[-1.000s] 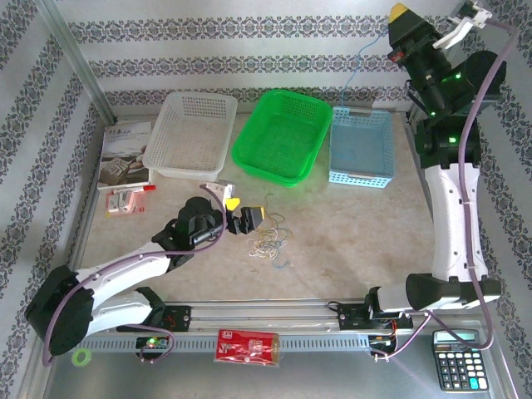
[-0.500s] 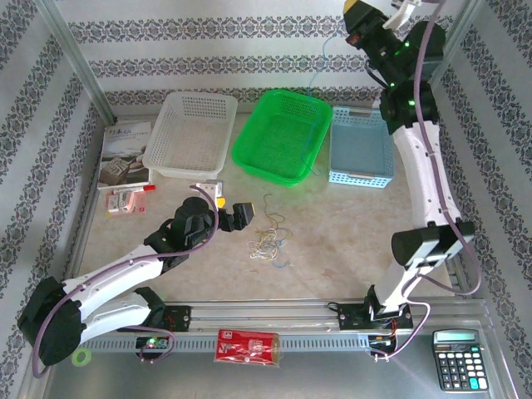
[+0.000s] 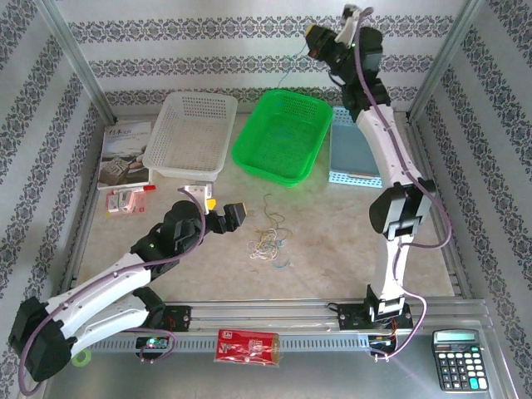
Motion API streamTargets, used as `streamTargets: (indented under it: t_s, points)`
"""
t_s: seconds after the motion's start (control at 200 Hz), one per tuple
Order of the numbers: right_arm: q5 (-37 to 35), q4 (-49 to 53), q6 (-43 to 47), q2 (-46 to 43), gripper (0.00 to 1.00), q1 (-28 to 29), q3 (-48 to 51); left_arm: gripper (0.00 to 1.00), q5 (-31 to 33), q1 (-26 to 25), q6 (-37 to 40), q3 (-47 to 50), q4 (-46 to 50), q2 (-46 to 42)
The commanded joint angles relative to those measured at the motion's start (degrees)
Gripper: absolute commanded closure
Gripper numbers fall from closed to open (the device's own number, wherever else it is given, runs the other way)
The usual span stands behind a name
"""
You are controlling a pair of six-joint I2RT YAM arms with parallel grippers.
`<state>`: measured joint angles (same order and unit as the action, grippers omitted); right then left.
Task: Untangle the cables
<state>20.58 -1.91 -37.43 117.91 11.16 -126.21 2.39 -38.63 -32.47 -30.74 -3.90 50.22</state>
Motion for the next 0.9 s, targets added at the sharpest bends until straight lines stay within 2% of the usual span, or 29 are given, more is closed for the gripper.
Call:
streamTargets:
  t_s: [0.0, 0.185, 0.32, 0.4, 0.5, 0.645, 0.784, 0.894]
  points:
    - [-1.0, 0.8, 4.1, 3.6, 1.00, 1.3, 4.0, 0.00, 1.7, 0.1, -0.8, -0.4, 3.6, -2.6]
    - [0.9, 10.1, 9.8, 11.2, 0.99, 3.5, 4.5, 0.00, 1.5, 0.3, -1.2, 0.1, 3.9, -3.6]
    - [0.8, 14.9, 11.8, 12.9, 0.56, 3.3, 2.5, 0.00, 0.2, 0.3, -1.0, -0.5, 3.9, -2.8]
    - [0.4, 15.2, 12.0, 11.6, 0.45, 2.9, 2.7, 0.00, -0.2, 0.3, -0.9, -0.9, 3.8, -2.2]
    - [0.4, 15.1, 11.9, 9.3, 0.41, 2.4, 3.4, 0.00, -0.5, 0.3, -0.8, -1.0, 3.0, -1.3]
    - [0.7, 13.6, 12.0, 4.2, 0.40, 2.4, 7.8, 0.00, -0.7, 0.3, -0.8, -1.1, 2.5, -0.3]
    - [1.5, 9.3, 10.5, -3.1, 0.40, 3.2, 16.9, 0.00, -0.9, 0.3, -1.0, -0.9, 1.6, 0.1]
    - [1.8, 5.2, 9.8, -10.0, 0.40, 4.6, 27.8, 0.00, -0.9, 0.4, -1.5, -0.5, 1.1, 0.5]
